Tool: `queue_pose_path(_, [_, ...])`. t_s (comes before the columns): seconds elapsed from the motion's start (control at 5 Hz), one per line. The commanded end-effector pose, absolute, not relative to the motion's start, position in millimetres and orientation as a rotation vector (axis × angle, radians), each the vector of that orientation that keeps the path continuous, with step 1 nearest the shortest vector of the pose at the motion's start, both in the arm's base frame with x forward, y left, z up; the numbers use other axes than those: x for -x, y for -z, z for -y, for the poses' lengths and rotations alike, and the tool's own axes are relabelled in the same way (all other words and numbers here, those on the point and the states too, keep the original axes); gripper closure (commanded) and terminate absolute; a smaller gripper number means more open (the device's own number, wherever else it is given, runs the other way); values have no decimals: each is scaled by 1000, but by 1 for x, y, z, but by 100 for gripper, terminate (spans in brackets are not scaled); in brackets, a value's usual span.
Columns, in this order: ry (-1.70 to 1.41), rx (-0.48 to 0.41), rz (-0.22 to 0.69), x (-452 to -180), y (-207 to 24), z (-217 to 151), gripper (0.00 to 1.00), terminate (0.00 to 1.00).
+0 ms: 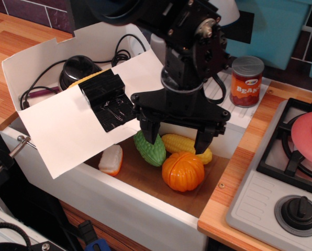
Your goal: Close white1fbox flap
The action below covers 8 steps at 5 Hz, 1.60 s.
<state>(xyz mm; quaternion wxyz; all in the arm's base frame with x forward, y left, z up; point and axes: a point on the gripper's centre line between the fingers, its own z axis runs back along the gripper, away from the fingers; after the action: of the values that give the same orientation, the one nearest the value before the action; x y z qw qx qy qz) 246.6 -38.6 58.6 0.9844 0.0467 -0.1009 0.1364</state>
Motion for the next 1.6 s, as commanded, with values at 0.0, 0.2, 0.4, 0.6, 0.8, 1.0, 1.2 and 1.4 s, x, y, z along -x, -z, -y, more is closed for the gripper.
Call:
queue_pose_path(0.0, [-274,-94,203,-247,-59,39,0,0])
queue_pose_path(0.2, [-262,-155,267,-241,-41,45,0,0])
queue_pose_path(0.4, [-237,-249,342,-245,-30,53,0,0])
queue_pose_path(0.6, [-183,-292,368,-245,-17,44,0,0])
queue_pose_path(0.8, [-148,-283,381,-245,-6,26,0,0])
queue_pose_path(1.0, [-104,-304,400,-245,1,11,0,0])
queue_pose_path(1.2, [-59,-332,399,-246,1,0,0,0])
queue_pose_path(1.4, [-18,-398,356,-248,-12,3,0,0])
